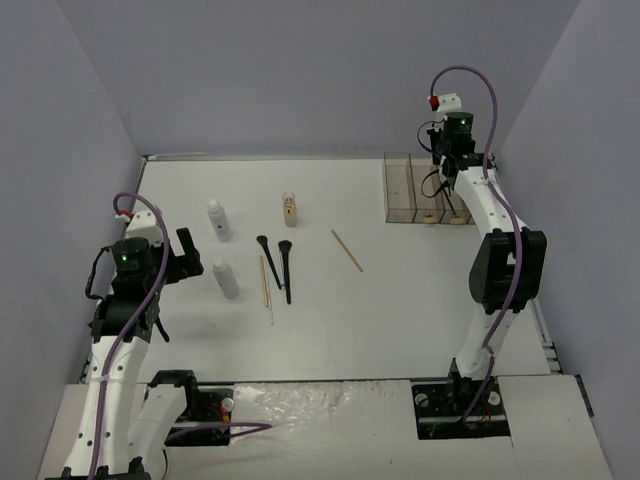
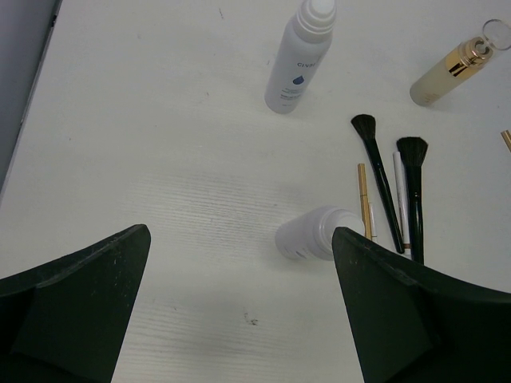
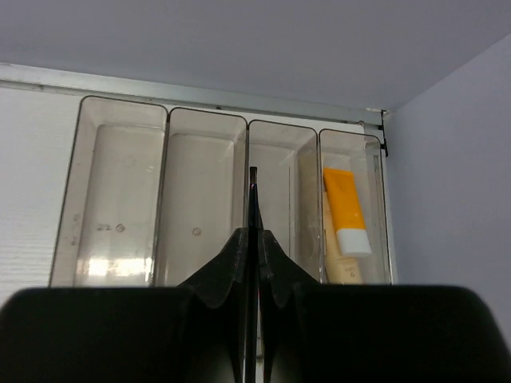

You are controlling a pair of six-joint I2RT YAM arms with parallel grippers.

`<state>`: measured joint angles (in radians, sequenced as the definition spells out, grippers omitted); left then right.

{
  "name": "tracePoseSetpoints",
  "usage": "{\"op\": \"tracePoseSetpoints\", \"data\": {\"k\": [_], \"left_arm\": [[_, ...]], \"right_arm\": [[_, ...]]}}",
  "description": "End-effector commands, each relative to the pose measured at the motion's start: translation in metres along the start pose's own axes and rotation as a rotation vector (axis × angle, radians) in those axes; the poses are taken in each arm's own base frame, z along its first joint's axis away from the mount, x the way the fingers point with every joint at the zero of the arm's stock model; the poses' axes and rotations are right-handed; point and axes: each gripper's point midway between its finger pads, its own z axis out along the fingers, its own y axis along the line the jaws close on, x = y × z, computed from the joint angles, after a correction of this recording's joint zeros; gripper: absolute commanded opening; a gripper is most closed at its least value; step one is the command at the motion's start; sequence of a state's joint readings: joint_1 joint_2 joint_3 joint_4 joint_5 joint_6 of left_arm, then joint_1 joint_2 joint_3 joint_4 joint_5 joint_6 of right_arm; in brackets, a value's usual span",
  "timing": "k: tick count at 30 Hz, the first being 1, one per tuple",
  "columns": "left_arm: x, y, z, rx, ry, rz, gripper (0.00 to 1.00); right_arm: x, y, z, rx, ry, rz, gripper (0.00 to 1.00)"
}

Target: Organize the makeup

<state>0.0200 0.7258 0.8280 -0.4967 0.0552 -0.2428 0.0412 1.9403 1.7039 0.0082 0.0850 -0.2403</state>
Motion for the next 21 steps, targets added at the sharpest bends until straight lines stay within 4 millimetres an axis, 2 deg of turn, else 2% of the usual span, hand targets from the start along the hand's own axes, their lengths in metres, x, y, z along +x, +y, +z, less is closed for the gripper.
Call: {"op": "tracePoseSetpoints", "data": {"k": [1,5,11,16,18,20,21], "left_arm": [[-0.033,-0.004,-0.005,0.013,-0.089,-0.007,0.97],[-0.028,-0.004,-0.001,0.012,-0.066,-0.004,0.97],[-0.027,-0.003,0.003,0.01,-0.045,-0.011,0.97],[-0.024,-0.002,0.007,0.01,-0.03,-0.011,0.97],[-0.025,-0.002,0.007,0.01,-0.031,-0.011,0.97],[-0.025,-0.002,0.007,0.008,-0.034,-0.012,0.97],[-0.025,-0.002,0.007,0.009,-0.033,-0.013,0.97]], "right_arm": [[-0.015,-0.03,0.032,0.027,-0.072,-0.037,0.0],[0.008,-0.051,0.06,0.067,-0.056,-0.019,0.0],[0.039,-0.053,0.093,0.062,-0.029,-0.015,0.0],[0.054,-0.057,0.104,0.067,-0.023,0.009,0.0],[0.054,-0.051,0.107,0.035,-0.029,0.009,0.0],[0.054,-0.049,0.107,0.027,-0.028,0.008,0.03],[0.053,-0.049,0.106,0.024,-0.029,0.008,0.09]]}}
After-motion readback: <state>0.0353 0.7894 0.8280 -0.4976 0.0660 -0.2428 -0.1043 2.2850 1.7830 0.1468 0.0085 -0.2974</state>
